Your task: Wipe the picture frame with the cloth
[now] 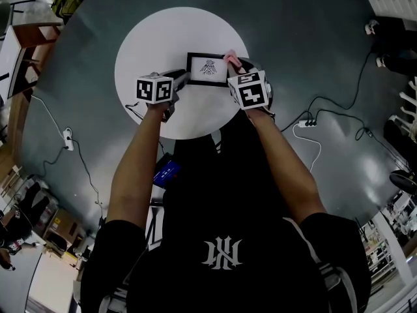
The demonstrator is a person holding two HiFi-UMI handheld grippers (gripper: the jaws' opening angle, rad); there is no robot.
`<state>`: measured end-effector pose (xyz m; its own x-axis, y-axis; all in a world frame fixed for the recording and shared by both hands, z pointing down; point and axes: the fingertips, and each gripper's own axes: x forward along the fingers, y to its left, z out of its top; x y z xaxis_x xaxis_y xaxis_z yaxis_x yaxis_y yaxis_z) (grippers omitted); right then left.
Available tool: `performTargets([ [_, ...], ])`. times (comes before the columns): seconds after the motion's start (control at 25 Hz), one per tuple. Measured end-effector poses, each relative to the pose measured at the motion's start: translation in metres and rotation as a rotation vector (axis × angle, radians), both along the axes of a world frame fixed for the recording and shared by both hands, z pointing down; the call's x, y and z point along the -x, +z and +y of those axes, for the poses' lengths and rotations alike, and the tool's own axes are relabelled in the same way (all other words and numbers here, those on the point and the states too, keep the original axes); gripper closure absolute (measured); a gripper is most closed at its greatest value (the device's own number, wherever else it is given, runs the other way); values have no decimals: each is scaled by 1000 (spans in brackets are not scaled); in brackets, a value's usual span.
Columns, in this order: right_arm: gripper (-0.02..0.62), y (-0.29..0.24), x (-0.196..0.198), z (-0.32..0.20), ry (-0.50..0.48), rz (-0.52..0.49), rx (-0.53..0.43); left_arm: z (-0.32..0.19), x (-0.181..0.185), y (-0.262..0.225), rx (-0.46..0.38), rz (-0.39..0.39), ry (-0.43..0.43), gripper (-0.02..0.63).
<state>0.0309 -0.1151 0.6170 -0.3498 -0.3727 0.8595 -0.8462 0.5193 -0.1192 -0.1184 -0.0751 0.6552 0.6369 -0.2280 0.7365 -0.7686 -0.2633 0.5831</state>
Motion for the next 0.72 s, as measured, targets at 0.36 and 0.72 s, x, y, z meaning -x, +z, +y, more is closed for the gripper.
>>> performTargets([
  [0.36, 512, 3, 120, 13, -354, -159, 11, -2, -3, 0, -13, 12, 3, 531],
  [0.72, 515, 32, 133, 21, -441, -139, 96, -3, -2, 0, -19, 22, -6, 531],
])
